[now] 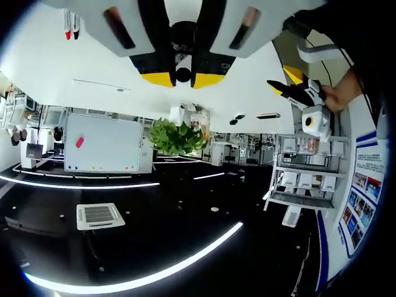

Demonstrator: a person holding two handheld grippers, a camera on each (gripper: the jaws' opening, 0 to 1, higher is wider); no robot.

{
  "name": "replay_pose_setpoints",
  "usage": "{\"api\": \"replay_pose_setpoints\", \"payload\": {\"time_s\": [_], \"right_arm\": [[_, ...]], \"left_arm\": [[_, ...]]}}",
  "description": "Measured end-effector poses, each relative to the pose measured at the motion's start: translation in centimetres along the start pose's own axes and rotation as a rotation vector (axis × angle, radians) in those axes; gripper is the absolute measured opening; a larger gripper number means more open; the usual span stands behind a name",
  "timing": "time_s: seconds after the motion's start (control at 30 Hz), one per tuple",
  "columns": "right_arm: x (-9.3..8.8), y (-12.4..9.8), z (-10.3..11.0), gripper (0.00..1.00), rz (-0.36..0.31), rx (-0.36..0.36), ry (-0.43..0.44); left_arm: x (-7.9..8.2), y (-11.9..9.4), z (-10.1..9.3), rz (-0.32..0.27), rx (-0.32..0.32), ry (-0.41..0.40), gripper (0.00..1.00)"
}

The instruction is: Pick up the whiteboard markers from the pen holder and place them facing the whiteboard neatly

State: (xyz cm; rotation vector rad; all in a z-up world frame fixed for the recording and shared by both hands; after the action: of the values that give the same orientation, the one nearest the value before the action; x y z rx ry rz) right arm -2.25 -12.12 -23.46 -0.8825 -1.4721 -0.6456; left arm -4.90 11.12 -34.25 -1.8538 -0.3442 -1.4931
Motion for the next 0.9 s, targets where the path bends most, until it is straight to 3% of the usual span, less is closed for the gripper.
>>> {"api": "replay_pose_setpoints", "payload": {"time_s": [0.9], "right_arm": [[0.6, -2.2, -4.0, 0.13, -0.033, -0.12, 0.023]], "left_arm": [[0.0, -0.1, -0.1, 0.001, 0.002, 0.0, 0.48]]}}
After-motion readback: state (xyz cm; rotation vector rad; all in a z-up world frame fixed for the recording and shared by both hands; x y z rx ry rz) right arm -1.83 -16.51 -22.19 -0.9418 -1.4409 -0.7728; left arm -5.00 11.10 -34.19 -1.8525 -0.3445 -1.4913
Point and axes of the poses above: the point that each gripper's makers call its tool centre point, and the gripper's own axes: y roughly forward along the fingers, z roughly to its left, x roughly out of its top, the point moved 2 cm from there along -y, roughly backward along the fingers, and after that the axes turned 7 degrees about z, right-handed, at the moved point
